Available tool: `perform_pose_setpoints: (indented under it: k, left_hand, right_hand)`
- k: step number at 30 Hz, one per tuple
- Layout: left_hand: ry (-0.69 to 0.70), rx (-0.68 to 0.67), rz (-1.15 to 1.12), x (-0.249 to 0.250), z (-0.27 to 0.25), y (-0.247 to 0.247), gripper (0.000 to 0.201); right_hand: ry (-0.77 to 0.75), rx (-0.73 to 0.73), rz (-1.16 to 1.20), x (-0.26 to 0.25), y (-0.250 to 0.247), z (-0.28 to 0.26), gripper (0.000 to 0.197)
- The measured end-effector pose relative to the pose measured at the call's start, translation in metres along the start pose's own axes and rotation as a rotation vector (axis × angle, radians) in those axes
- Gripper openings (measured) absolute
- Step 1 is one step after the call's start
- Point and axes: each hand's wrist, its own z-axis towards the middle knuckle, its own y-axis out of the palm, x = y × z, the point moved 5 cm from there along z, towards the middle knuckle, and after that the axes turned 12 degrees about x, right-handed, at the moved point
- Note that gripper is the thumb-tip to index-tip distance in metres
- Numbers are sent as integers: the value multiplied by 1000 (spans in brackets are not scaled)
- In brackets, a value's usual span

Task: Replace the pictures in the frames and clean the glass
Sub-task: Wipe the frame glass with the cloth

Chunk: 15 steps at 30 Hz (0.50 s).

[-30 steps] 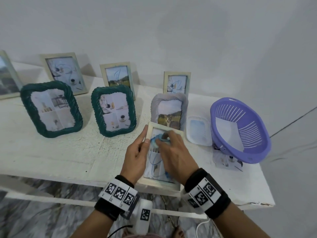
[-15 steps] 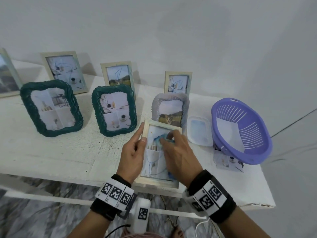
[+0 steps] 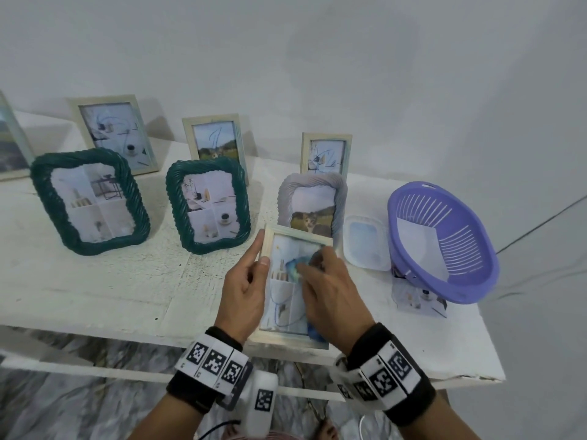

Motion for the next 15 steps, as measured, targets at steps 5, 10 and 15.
perform_pose_setpoints:
  k: [5,10,15]
  left_hand:
    - [-7,-20,-7,-6,1,-4,45]
    - [4,-22,-24,3,-5,3,47]
    - [-27,-65,-79,2,6,1,45]
  right_hand:
    - [-67,-151,-65,2,1,-20,22]
    - [44,64,-97,7,-5,16,20]
    - [-255,-166,17,-26,-10,-14,25]
